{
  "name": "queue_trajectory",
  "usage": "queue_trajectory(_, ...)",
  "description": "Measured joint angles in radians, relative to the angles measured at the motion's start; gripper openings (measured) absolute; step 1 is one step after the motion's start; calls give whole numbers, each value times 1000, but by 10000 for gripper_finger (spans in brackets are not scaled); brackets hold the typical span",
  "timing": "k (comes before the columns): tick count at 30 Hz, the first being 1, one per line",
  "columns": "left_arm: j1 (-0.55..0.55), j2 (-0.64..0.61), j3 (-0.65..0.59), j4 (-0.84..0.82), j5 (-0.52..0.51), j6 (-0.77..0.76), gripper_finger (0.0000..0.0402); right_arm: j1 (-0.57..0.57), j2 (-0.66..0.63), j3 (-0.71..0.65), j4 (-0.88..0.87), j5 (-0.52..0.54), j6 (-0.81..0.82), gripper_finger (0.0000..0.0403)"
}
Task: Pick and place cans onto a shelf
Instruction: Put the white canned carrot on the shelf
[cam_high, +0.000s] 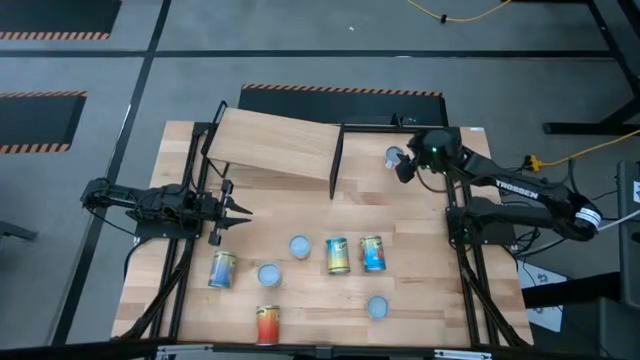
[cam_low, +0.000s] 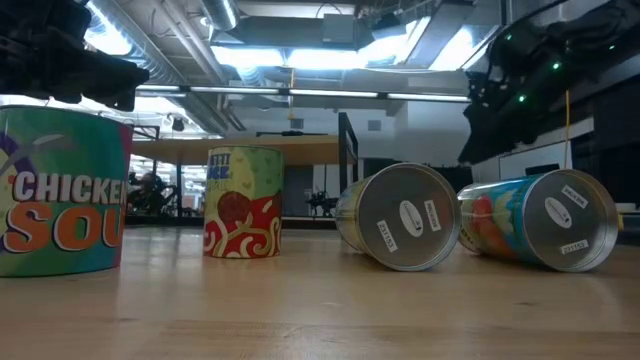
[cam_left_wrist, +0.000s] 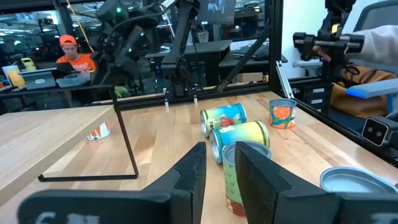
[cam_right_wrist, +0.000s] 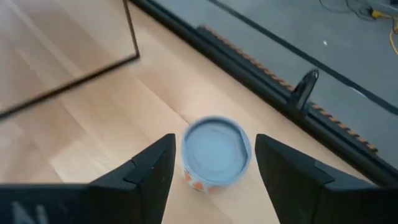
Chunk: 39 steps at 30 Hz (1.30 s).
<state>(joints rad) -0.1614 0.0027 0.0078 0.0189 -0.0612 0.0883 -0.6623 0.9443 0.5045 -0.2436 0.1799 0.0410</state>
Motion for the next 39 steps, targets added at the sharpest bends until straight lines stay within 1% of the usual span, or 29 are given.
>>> queue_trajectory(4, 0, 0, 0, 0, 0, 0, 78, -10, 53, 0, 2, -2, -24, 226)
queue_trajectory(9, 0, 0, 0, 0, 0, 0, 78, -10, 117, 0, 43, -50, -74, 226)
queue_trajectory(15, 0, 0, 0, 0, 0, 0, 78, -10, 194, 0, 121, -50, -80, 226)
queue_trajectory(18, 0, 0, 0, 0, 0, -1, 78, -10, 229, 0, 128, -50, -101, 226)
queue_trajectory(21, 0, 0, 0, 0, 0, -1, 78, -10, 261, 0, 131, -26, -131, 226)
queue_trajectory(24, 0, 0, 0, 0, 0, -2, 78, -10, 289, 0, 136, 39, -130, 226)
queue_trajectory(27, 0, 0, 0, 0, 0, -4, 78, -10, 311, 2, 158, 54, -139, 226)
queue_trajectory(31, 0, 0, 0, 0, 0, -4, 78, -9, 329, 3, 176, -2, -152, 226)
queue_trajectory(39, 0, 0, 0, 0, 0, -3, 78, -10, 331, 1, 183, -16, -152, 226)
